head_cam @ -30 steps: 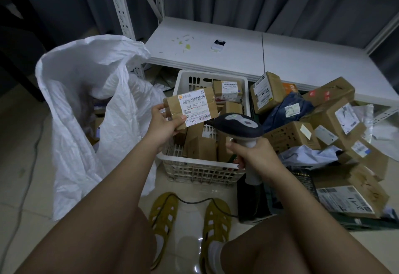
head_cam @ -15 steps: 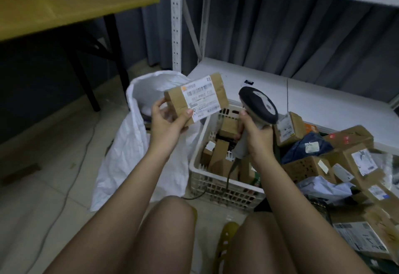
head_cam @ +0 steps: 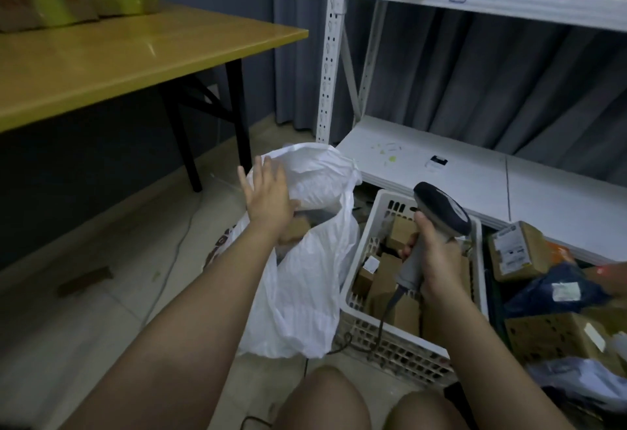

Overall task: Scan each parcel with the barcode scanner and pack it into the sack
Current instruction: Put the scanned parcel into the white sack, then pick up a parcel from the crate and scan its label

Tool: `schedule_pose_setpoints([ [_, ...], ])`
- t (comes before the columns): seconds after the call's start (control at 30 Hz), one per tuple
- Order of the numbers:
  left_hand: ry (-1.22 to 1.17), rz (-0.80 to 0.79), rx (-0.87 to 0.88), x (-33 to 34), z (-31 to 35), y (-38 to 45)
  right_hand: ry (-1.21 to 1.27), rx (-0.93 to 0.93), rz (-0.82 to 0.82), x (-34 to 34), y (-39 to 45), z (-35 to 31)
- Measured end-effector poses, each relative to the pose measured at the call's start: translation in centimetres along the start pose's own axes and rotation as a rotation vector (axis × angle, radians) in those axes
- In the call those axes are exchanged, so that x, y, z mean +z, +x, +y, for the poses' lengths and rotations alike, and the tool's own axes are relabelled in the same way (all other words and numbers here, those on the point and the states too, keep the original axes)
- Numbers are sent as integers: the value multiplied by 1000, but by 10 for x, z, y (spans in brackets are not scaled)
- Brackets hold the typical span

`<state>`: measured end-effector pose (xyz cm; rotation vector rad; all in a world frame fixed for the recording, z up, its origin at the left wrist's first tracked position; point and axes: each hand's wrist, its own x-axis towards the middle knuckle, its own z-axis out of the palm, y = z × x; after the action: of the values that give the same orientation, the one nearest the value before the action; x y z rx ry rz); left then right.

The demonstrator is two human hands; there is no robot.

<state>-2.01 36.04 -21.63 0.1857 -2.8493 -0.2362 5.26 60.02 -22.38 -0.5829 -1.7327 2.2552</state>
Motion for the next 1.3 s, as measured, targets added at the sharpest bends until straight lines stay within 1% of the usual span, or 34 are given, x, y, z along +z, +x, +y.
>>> schedule_pose_setpoints([
  [0.1, -187, 67, 51, 2, 8, 2, -10, -9, 32, -5, 11, 4],
  [0.17, -356, 98, 44, 1, 14, -3, -17, 10, 61, -12, 17, 9],
  [0.23, -540, 128, 52, 1, 22, -9, -20, 19, 46, -20, 24, 13],
  [0.3, -707, 170, 96, -2, 37, -17, -47, 58, 34, -28, 27, 17],
  [0.37, -862, 193, 153, -6, 60, -26, -81, 50, 40, -41, 33, 21],
  [0.47, -984, 177, 260, -3, 104, -36, -148, 33, 94, -68, 39, 24],
  [0.53, -1024, 134, 304, 14, 134, -37, -152, 49, 140, -89, 42, 25],
  [0.63, -1043, 5, 270, 57, 177, -33, -161, 118, 201, -120, 56, 35],
  [0.73, -976, -175, 204, 117, 210, -28, -181, 141, 245, -151, 72, 53],
  [0.83, -867, -436, 100, 187, 231, -28, -227, 162, 260, -172, 89, 76],
  [0.97, -639, -768, -41, 272, 227, -41, -233, 202, 238, -178, 107, 100],
  [1.07, -609, -1029, -167, 322, 215, -47, -170, 242, 168, -176, 119, 113],
  [1.1, -598, -1088, -197, 336, 211, -49, -158, 254, 148, -175, 122, 115],
  [1.17, -577, -1146, -201, 372, 200, -51, -141, 262, 118, -172, 127, 120],
  [1.27, -557, -1184, -135, 363, 200, -58, -137, 275, 102, -166, 129, 125],
  [1.3, -565, -1168, -151, 360, 201, -59, -134, 278, 103, -165, 129, 126],
])
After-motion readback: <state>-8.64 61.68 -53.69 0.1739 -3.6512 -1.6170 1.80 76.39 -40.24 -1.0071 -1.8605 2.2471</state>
